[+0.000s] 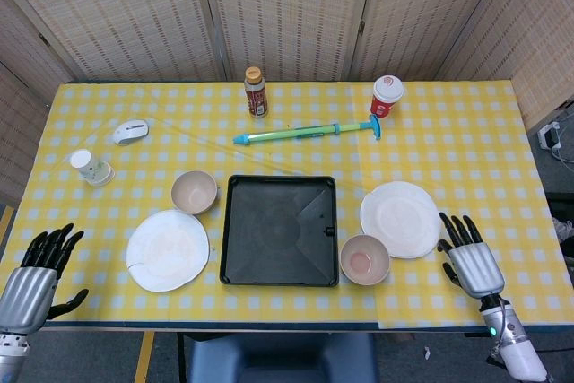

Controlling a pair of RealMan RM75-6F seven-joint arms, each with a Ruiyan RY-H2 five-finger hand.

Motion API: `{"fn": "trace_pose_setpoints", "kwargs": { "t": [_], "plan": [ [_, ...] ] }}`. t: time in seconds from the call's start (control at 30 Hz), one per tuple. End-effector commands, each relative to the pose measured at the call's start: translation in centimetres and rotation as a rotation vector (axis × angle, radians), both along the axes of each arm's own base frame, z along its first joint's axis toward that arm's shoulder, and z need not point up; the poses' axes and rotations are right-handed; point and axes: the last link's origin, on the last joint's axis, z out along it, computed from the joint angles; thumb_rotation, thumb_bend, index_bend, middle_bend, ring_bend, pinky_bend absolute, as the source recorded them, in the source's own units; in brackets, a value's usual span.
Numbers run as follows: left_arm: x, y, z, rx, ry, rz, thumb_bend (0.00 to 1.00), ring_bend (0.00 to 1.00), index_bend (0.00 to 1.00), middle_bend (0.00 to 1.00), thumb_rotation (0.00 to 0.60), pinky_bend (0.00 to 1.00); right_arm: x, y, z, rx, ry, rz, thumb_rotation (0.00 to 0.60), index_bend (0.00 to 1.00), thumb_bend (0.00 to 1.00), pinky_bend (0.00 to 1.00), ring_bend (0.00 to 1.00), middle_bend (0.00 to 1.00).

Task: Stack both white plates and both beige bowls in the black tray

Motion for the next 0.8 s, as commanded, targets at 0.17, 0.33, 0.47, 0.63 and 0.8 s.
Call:
{"fn": "trace_pose_setpoints", "kwargs": {
  "t": [0.17,0.33,0.47,0.63,0.8],
  "plan": [
    [0.2,-0.2,0.1,0.011,0.007,-0.011,0.25,0.0,0.0,0.01,0.6,0.0,-0.1,-1.2,-1.5,0.021,0.006,-0.005,0.6,0.46,0.39,0.0,0.04,0.0],
    [-0.2,0.1,0.3,0.026,0.019,0.014,0.25,0.0,0.0,0.01,0.6,0.01,-0.2,-1.6,-2.5,0.03,0.017,-0.001,0.6,0.46,0.39,0.0,0.04,0.01],
    [-0.2,0.1,0.4,0.032,0.018,0.015,0.25,0.0,0.0,0.01,0.6,0.0,-0.1,-1.9,-3.2,0.033,0.018,0.005,0.6,0.46,0.39,0.0,0.05,0.01],
    [-0.2,-0.1,0.6,0.038,0.019,0.029,0.25,0.0,0.0,0.01,0.6,0.0,0.2,-2.3,-3.8,0.031,0.012,0.01,0.6,0.46,0.39,0.0,0.04,0.01],
    [-0.2,-0.1,0.7,0.047,0.03,0.03,0.25,0.0,0.0,0.01,0.6,0.0,0.4,-2.9,-4.4,0.028,0.003,0.012,0.6,0.46,0.39,0.0,0.05,0.01]
  ]
}}
